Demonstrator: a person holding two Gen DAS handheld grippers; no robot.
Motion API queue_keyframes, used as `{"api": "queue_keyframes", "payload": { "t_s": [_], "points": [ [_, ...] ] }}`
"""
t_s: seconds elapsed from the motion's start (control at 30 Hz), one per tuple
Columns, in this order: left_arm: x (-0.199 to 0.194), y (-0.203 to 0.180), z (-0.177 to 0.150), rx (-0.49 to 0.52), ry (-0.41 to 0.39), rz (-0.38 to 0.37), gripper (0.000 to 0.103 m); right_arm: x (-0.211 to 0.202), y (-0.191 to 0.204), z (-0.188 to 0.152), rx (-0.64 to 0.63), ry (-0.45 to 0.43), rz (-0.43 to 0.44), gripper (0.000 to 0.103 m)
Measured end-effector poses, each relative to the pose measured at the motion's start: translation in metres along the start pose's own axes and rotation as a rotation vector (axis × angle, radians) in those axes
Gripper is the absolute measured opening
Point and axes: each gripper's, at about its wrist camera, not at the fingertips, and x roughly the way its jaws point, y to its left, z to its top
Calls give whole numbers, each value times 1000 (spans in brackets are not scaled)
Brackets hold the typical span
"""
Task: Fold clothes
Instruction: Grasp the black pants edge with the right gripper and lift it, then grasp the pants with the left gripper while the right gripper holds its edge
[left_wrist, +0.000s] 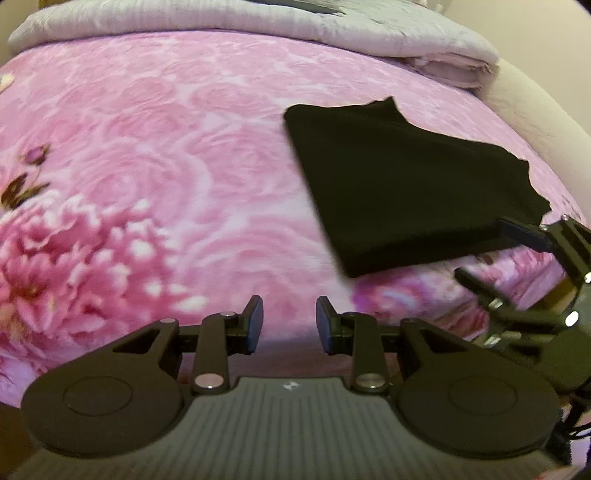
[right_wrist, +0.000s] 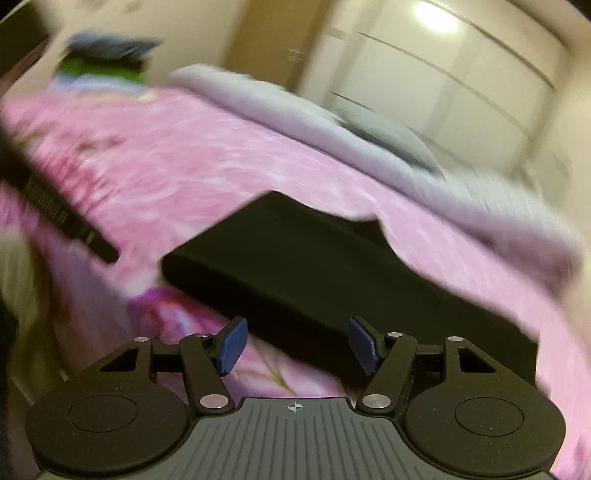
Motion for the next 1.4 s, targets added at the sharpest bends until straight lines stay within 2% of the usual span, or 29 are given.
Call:
{"api": "queue_keyframes", "payload": {
  "t_s": [0.13, 0.3, 0.4, 0.5, 0.53, 0.57, 0.6, 0.67, 0.7, 0.83, 0.9, 0.93, 1.03, 1.13, 1.2, 1.27, 1.33, 1.4],
  "points": [
    [3, 12, 1, -38, -4, -20, 26, 22, 42, -2, -289, -41, 0, 65],
    [7, 19, 5, -46, -8, -55, 26, 46, 80, -11, -521, -85, -38, 64],
    [11, 19, 7, -38, -5, -70, 26, 57, 90, -12, -567, -114, -64, 64],
    [14, 23, 9, -47, -3, -80, 26, 61, 82, -11, -482, -138, -31, 64],
    [15, 24, 9, -53, -2, -83, 26, 61, 79, -10, -448, -146, -17, 55],
    [16, 26, 10, -58, -1, -85, 26, 62, 76, -10, -414, -154, -3, 34],
    [16, 26, 11, -62, 1, -84, 26, 63, 73, -9, -380, -161, 11, 23],
    [17, 25, 15, -54, 3, -81, 26, 64, 66, -8, -312, -176, 38, 13],
    [18, 23, 18, -42, 3, -81, 26, 63, 52, -5, -203, -186, 72, 12],
    [23, 7, 35, 10, -8, -113, 26, 45, -53, -5, 544, -225, 253, 12],
    [28, -8, 47, 43, -22, -153, 26, 34, -109, -27, 886, -274, 283, 11],
    [31, -16, 53, 61, -29, -177, 26, 29, -131, -39, 1004, -297, 274, 11],
    [44, -45, 73, 124, -48, -251, 26, 13, -183, -83, 1233, -325, 186, 11],
    [67, -79, 87, 193, -52, -315, 26, 9, -216, -129, 1391, -260, 82, 11],
    [82, -99, 90, 225, -37, -341, 26, 15, -227, -159, 1510, -205, 64, 12],
    [97, -117, 90, 248, -13, -355, 26, 23, -234, -185, 1635, -159, 94, 12],
    [108, -131, 87, 271, 5, -361, 25, 25, -238, -199, 1727, -200, 170, 12],
    [113, -140, 81, 292, 13, -348, 25, 25, -245, -197, 1718, -231, 224, 31]
  ]
}}
